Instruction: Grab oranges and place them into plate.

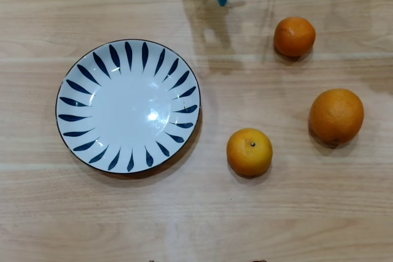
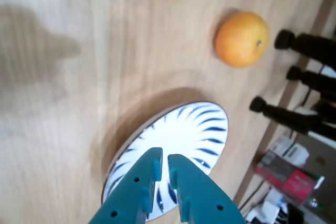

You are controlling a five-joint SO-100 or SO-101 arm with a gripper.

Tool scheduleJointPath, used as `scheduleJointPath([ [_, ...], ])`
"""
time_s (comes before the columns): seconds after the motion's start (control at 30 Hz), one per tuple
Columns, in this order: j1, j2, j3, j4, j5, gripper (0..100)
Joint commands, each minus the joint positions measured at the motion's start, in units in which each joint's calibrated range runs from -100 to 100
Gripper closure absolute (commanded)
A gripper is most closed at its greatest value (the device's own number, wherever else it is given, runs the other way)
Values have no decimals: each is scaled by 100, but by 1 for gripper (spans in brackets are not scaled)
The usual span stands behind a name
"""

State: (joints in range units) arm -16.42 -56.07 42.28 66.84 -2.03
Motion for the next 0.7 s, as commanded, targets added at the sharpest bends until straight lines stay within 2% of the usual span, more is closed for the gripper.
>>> scheduleJointPath([
  [0.0,-253,1220,-2222,781,-27,98],
  [0.17,-568,2699,-4196,1331,-27,98],
  [0.27,-568,3426,-4884,1348,-32,98],
  [0.37,-479,4077,-5219,1253,-277,98],
  [0.5,-245,4847,-5328,497,-617,98],
  [0.67,-181,5514,-5319,-423,-670,98],
])
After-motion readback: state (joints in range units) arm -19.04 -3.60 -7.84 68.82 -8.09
